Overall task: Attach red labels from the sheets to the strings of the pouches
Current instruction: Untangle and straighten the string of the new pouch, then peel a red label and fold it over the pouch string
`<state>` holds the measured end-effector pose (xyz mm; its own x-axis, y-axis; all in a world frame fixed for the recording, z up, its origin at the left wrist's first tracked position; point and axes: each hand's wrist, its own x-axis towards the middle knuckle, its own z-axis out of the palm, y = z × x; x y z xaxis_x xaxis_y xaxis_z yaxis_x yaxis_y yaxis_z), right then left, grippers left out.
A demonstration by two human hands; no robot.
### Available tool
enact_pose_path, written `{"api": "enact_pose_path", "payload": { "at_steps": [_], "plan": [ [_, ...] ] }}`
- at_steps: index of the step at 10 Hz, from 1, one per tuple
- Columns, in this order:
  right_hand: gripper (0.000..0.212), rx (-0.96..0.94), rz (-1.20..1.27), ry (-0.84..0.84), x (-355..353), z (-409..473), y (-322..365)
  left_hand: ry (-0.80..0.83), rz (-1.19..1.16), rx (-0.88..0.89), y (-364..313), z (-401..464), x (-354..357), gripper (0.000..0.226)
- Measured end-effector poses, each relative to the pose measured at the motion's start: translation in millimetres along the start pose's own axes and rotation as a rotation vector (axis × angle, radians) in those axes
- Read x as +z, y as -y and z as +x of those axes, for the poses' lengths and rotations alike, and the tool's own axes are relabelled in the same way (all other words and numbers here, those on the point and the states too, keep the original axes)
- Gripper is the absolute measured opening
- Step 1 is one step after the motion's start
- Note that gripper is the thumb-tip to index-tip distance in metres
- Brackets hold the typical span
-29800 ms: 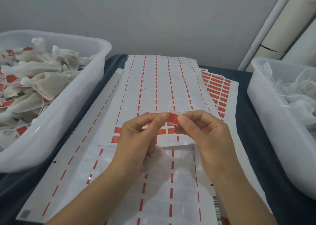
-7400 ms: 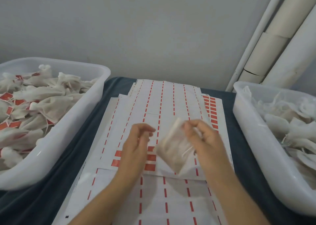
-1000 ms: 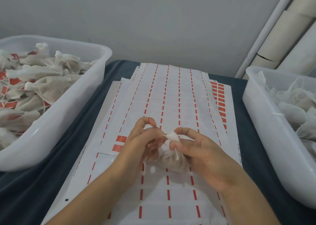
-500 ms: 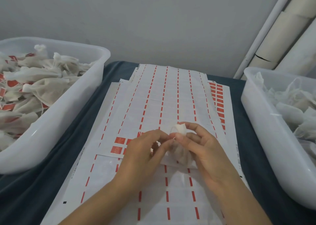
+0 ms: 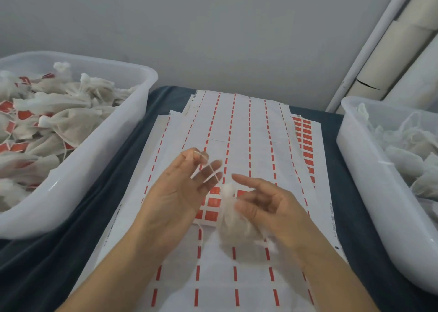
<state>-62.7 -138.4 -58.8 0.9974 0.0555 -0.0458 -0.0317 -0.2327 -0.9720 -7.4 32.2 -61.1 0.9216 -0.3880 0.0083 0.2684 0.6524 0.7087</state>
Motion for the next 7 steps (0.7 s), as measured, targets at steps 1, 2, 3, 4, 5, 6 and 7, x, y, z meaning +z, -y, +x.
{"api": "enact_pose_path", "payload": {
  "at_steps": [1,2,3,4,5,6,7],
  "plan": [
    [0.034,0.022,-0.209,-0.201,-12.5,5.7,-4.5,-0.021,0.041,0.031,-4.7,-1.1,4.5,0.020],
    [0.050,0.192,-0.657,-0.359,-27.3,9.1,-12.4,-0.175,0.512,0.237,1.9,-5.8,7.7,0.024],
    [0.067,0.337,-0.693,-0.452,-39.1,7.8,-18.9,-0.122,0.949,0.356,16.0,-9.0,8.2,0.025],
    [0.069,0.344,-0.600,-0.487,-43.7,5.3,-18.9,-0.087,1.382,0.330,33.1,-2.8,1.7,0.034],
    [0.063,0.309,-0.362,-0.545,-42.7,4.1,-6.7,-0.099,1.578,0.300,42.5,1.9,-3.6,0.039],
    [0.044,0.215,0.222,-0.641,-49.1,-0.1,4.0,-0.096,1.636,0.266,45.3,5.2,-3.9,0.039],
    [0.061,0.032,0.945,-0.400,-53.1,-12.9,-3.2,-0.107,1.660,0.261,47.1,7.1,-3.4,0.039]
  ]
}}
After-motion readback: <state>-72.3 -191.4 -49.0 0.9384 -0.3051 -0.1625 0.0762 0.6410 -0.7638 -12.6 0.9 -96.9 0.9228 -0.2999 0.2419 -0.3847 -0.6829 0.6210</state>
